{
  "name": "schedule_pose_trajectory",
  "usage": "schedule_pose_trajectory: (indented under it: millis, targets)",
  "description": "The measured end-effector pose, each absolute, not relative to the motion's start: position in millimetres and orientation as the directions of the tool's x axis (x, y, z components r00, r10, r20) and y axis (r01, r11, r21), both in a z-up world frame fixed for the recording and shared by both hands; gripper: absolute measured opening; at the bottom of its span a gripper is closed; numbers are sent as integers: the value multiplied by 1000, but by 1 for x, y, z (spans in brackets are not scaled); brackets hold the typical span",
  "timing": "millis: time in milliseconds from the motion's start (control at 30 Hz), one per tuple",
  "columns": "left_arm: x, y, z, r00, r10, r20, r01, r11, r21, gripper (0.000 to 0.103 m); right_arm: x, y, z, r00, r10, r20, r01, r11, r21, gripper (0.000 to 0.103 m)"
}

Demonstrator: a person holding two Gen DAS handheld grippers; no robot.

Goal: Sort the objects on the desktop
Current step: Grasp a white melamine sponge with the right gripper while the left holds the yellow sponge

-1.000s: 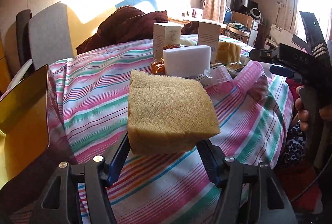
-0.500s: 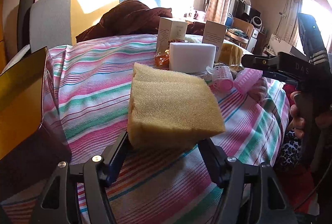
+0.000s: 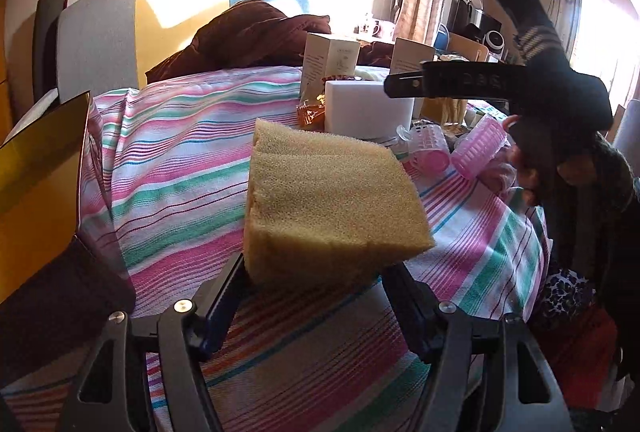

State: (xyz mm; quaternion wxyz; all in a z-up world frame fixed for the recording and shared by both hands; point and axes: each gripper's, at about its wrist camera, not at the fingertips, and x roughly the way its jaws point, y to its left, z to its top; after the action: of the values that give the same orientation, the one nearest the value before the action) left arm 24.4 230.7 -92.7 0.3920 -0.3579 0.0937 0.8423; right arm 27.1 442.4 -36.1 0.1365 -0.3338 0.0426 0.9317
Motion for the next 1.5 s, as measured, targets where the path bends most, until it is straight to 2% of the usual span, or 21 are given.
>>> schedule_pose_trajectory:
  millis: [267, 533, 667, 833, 967, 1367, 1400, 1433, 1500]
  targets:
    - [23, 228, -94, -426, 614, -664, -732, -665, -146, 74, -20, 456, -54, -682, 216, -699, -353, -934, 57, 103]
    - [19, 224, -94, -407, 642, -650, -734, -653, -185, 74, -43, 434, -63, -670, 246, -701, -343, -939, -2, 103]
    - [19, 224, -94, -402, 650, -644, -738, -647, -192, 76, -49, 433, -69, -647, 311, -697, -382, -922, -57, 103]
    - [22, 226, -94, -408, 647, -645, -742, -646, -179, 77, -54, 436, -76, -632, 325, -704, -403, -913, -59, 102]
    - [23, 227, -95, -413, 643, -646, -744, -647, -168, 79, -45, 437, -70, -664, 308, -681, -402, -915, -22, 98]
    - [28, 242, -96, -471, 572, -671, -739, -672, -54, 82, 17, 422, -54, -743, 199, -639, -309, -949, 63, 98]
    - [27, 242, -96, -476, 568, -672, -734, -677, -51, 81, 22, 419, -53, -748, 196, -634, -303, -951, 64, 98]
    - [27, 242, -95, -480, 563, -673, -730, -682, -50, 72, 26, 416, -52, -753, 193, -629, -298, -952, 65, 98]
    - [25, 241, -93, -481, 559, -675, -724, -688, -55, 67, 34, 413, -49, -765, 198, -613, -297, -953, 64, 98]
